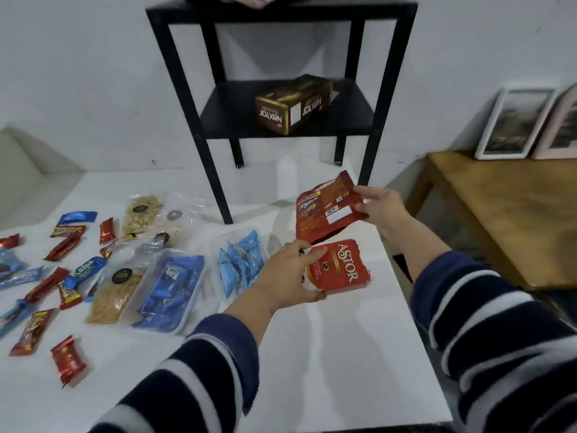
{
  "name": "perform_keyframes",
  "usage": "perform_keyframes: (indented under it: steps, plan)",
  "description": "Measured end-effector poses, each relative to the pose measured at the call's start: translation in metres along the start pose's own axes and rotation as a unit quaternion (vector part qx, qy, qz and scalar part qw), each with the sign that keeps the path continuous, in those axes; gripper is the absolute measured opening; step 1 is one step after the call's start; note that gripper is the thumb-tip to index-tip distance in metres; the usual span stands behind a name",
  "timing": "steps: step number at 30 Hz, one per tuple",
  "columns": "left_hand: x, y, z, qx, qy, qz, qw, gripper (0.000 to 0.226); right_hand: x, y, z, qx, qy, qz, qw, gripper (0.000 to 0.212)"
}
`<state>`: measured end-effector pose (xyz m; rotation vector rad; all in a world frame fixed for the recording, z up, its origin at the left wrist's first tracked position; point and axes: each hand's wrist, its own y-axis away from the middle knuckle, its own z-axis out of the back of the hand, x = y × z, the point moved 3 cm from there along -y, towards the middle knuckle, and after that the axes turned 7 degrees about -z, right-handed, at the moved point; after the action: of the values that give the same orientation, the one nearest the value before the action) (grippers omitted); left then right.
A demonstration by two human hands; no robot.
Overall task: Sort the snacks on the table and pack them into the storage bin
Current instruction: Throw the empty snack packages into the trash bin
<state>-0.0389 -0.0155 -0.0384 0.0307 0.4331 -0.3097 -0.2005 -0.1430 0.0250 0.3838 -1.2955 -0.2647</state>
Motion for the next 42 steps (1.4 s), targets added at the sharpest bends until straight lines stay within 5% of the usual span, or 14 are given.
perform_keyframes:
  steps: [13,24,29,42]
  plan:
    - [0.041,0.144,0.071,-0.098,-0.051,0.187,0.976,0.089,0.026,0.098,-0.08,0.093,-0.024,0.072,0.993,0.042]
    - [0.107,0.413,0.11,-0.179,-0.071,0.414,0.89,0.093,0.015,0.223,-0.265,0.256,0.028,0.124,0.958,0.049]
    - [0.115,0.558,0.122,-0.242,-0.067,0.501,0.828,0.092,-0.013,0.315,-0.375,0.329,0.073,0.125,0.933,0.05]
    - [0.13,0.84,0.098,-0.31,-0.03,0.746,0.588,0.08,-0.103,0.508,-0.625,0.505,0.193,0.15,0.828,0.05]
